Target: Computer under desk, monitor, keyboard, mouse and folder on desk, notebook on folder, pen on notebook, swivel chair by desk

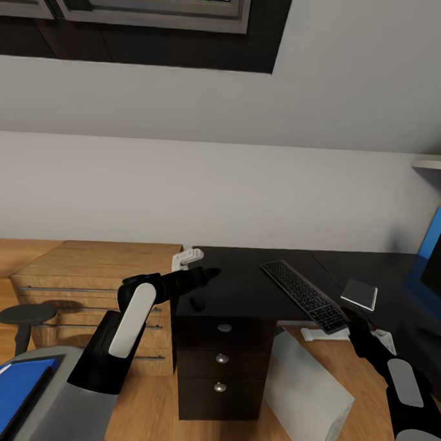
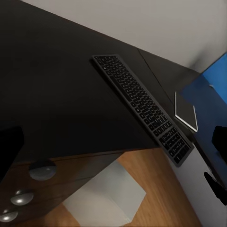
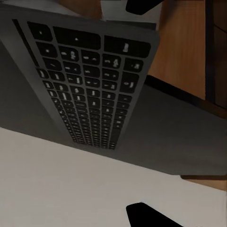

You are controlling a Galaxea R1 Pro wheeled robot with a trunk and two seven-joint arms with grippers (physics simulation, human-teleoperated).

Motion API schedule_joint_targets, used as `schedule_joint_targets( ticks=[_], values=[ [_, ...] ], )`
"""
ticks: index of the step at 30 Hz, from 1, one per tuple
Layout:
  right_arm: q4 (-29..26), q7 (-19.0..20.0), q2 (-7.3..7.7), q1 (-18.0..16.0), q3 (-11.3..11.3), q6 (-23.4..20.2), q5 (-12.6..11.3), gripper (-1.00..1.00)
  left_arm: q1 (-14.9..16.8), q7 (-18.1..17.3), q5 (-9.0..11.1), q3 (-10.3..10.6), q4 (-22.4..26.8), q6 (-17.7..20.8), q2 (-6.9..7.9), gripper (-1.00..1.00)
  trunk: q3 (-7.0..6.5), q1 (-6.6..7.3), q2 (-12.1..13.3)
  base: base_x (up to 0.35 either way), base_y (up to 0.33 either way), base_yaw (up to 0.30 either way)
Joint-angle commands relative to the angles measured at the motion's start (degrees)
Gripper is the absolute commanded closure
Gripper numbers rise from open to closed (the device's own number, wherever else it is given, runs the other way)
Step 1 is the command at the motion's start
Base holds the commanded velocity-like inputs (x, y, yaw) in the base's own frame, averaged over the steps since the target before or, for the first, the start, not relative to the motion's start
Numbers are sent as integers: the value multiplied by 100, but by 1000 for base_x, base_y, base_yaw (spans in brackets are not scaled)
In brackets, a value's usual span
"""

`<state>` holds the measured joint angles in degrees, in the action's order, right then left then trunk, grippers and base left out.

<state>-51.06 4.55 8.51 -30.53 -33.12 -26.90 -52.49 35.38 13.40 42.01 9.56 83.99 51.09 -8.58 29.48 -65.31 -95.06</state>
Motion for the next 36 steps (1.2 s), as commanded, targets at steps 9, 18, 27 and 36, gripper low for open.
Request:
schedule_joint_targets(
  ticks=[9,18,27,36],
  values=[
    [6,-4,9,-6,-20,-27,-6,-100,4,58,61,1,8,15,-3,-100,169,-198,-366,0,0,0],
    [194,-6,10,-6,-19,7,-6,-100,4,58,61,2,6,15,-3,-100,330,-396,-727,0,0,0],
    [251,-7,14,-6,-19,9,-6,-100,4,58,61,2,6,15,-3,-100,492,-593,-1088,0,0,0],
    [255,-7,18,-6,-19,9,-6,-100,4,50,69,-5,-11,11,10,-100,528,-637,-1168,1,0,0]
  ],
)
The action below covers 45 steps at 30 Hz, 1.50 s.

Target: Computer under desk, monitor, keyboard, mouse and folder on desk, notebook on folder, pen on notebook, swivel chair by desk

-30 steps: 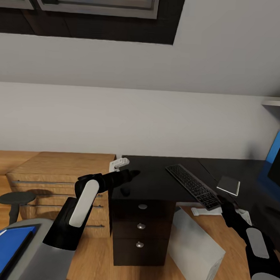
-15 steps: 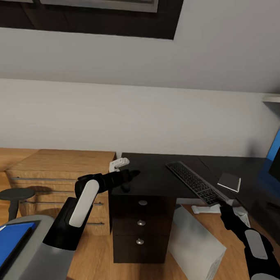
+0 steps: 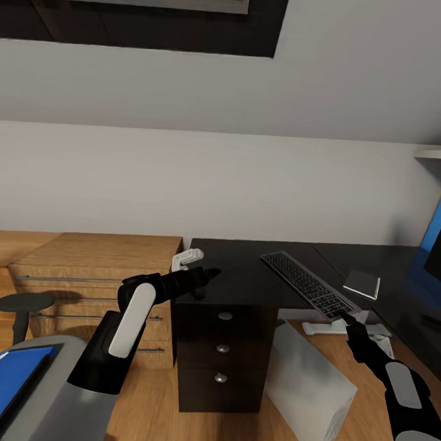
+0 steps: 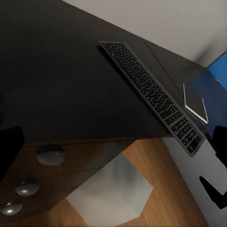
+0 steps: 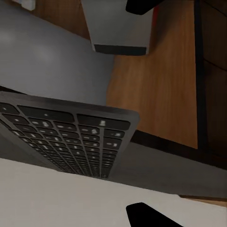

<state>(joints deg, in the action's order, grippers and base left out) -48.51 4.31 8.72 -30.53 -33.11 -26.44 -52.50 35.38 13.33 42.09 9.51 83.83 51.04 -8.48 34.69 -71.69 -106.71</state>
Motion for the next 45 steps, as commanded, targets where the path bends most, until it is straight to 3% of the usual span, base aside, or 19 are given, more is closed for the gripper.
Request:
schedule_joint_targets(
  ticks=[1,9,14,45],
  values=[
    [-1,17,-2,-5,-20,-36,-6,-100,4,56,62,0,-3,12,1,-100,6,1,-3,72,0,0],
    [-1,1,-1,-5,-25,-17,-3,-100,4,59,61,-1,-83,9,4,-100,6,1,-3,116,0,0],
    [8,-202,-1,-5,-21,121,3,-100,4,56,61,-1,-94,7,4,-100,6,1,-3,100,-9,0],
    [341,-229,8,-14,-20,237,11,-100,4,65,53,-2,-121,11,12,-100,6,1,-3,52,-6,0]
  ],
)
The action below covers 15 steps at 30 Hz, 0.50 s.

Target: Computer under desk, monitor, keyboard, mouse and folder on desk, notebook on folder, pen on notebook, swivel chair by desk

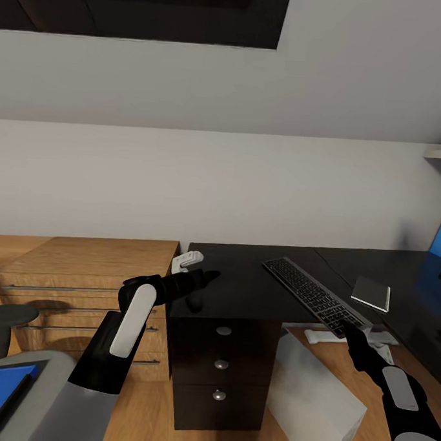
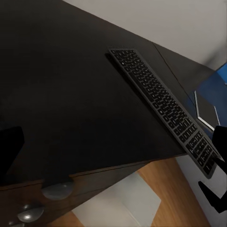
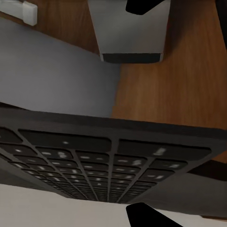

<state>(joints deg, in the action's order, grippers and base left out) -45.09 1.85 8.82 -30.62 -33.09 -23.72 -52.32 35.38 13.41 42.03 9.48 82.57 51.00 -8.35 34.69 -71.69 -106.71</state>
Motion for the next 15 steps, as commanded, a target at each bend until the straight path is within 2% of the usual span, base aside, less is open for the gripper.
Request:
schedule_joint_targets(
  ticks=[1,15],
  values=[
    [1,17,-2,-5,-22,-34,-7,-100,4,57,60,1,5,15,-1,-100,6,1,-3,0,0,0],
    [9,18,0,-6,-22,-28,-6,-100,4,53,60,1,5,15,-4,-100,6,1,-3,0,0,0]
  ],
)
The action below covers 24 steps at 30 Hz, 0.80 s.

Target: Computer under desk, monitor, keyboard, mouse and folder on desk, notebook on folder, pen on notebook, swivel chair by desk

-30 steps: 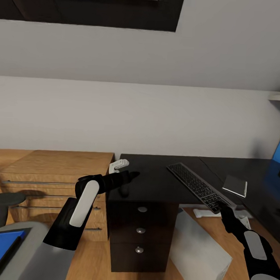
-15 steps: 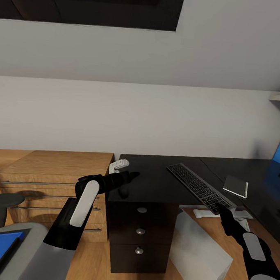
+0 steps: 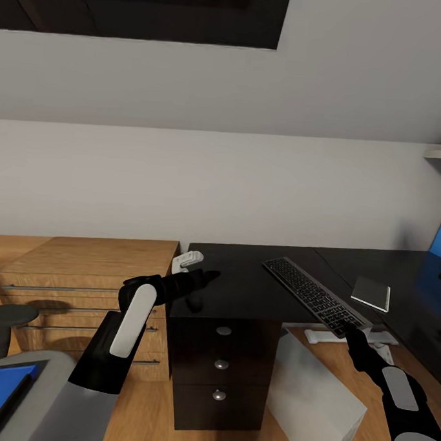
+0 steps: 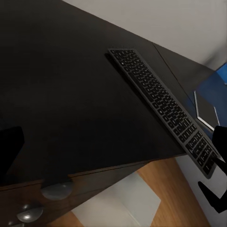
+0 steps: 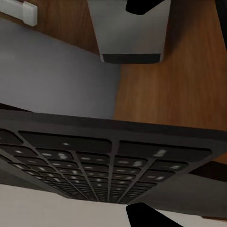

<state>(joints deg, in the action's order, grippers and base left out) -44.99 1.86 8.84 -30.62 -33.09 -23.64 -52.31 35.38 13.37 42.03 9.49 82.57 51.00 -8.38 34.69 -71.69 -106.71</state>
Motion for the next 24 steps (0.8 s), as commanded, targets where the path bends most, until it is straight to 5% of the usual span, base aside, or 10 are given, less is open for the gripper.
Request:
schedule_joint_targets(
  ticks=[1,24],
  values=[
    [-1,17,-1,-5,-22,-36,-7,-100,4,57,60,1,5,16,-2,-100,6,1,-3,0,0,0],
    [-1,25,-5,-5,-4,-39,-1,-100,4,57,65,-1,5,9,3,-100,6,1,-3,21,0,0]
  ],
)
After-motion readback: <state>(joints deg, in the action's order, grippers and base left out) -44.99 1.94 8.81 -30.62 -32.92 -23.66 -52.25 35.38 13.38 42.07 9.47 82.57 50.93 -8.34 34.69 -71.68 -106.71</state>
